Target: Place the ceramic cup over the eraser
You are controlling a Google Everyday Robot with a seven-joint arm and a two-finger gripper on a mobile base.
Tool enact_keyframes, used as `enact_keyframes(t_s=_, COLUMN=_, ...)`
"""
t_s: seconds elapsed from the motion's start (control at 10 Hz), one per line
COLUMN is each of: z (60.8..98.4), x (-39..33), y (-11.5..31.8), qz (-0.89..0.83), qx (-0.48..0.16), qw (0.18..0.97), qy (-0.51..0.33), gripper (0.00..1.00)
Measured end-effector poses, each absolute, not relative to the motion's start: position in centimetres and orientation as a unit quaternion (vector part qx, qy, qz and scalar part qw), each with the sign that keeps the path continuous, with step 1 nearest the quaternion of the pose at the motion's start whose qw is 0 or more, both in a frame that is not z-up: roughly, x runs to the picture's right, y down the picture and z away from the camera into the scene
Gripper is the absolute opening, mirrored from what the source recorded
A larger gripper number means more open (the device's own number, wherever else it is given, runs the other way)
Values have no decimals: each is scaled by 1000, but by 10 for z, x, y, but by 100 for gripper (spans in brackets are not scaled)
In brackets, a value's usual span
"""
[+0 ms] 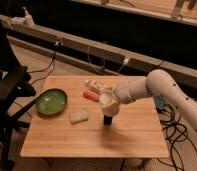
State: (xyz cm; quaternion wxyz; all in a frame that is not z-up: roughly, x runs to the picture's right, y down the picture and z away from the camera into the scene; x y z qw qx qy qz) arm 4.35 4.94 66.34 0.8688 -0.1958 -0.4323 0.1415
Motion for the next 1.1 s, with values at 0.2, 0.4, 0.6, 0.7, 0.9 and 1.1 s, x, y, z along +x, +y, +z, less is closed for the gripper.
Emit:
enact_keyframes(t_s=0.2, z=671, x=41, y=56, qz=151, qx=-206, qw=857, qy=-448, gripper=0)
enact_keyframes(t_s=0.4, z=677, x=42, y=63, qz=160, qx=-216, qw=847, qy=-459, gripper=10)
enact_keyframes(t_s=0.6, z=681, x=40, y=68, qz=164, qx=-226, qw=840, qy=-465, gripper=31)
enact_keyframes(t_s=0.7, z=683, x=41, y=70, qz=168, qx=-228, qw=838, qy=-466, gripper=40)
enact_keyframes(t_s=0.9, z=687, x=42, y=74, qz=174, qx=-234, qw=833, qy=-470, gripper=60)
enact_keyframes(t_s=1.1, z=689, x=42, y=77, qz=177, qx=-237, qw=831, qy=-472, gripper=77)
